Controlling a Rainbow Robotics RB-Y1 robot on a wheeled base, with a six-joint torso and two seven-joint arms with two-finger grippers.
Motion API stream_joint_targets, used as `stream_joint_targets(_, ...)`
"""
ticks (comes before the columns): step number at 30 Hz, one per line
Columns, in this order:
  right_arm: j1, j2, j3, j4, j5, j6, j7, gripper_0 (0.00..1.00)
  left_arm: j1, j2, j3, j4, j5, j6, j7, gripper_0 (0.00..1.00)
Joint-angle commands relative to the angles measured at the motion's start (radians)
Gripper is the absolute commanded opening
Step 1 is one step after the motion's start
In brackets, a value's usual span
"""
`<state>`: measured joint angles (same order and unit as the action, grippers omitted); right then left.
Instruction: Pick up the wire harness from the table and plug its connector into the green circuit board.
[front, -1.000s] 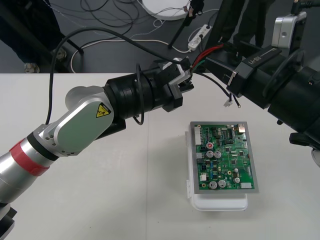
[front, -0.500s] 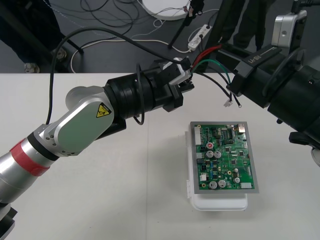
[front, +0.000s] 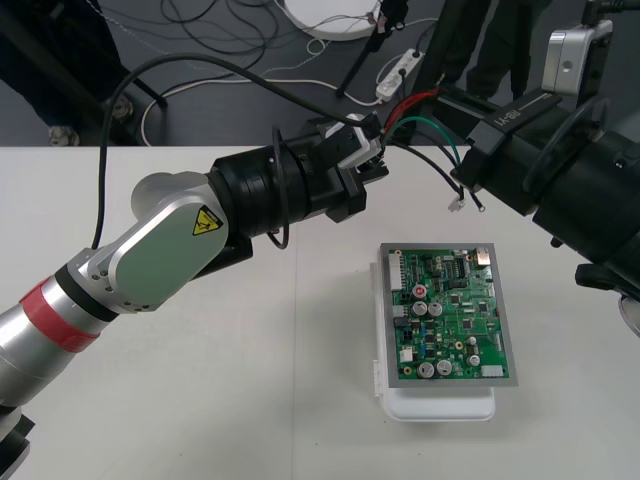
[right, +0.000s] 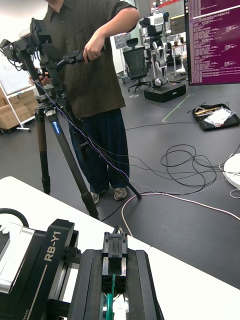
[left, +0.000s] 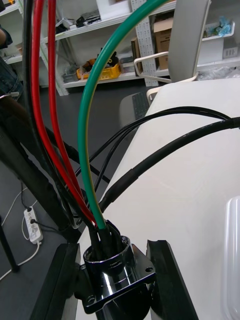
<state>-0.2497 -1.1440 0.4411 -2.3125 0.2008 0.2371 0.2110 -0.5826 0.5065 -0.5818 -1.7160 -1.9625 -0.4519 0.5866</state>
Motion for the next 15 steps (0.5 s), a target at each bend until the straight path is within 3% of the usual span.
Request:
stream_joint_targets(1,-0.030,0.012,-0.002,-0.008,0.012,-0.012,-0.055,0.00,-0.011,-0.028,0.002,-0.011,0.016,0.062,0.047,1.00)
stream_joint_targets(15,-0.025,0.012,-0.005,0.031,0.032,-0.070,-0.055,0.00,-0.011,-0.028,0.002,-0.011,0.028,0.062,0.050,1.00)
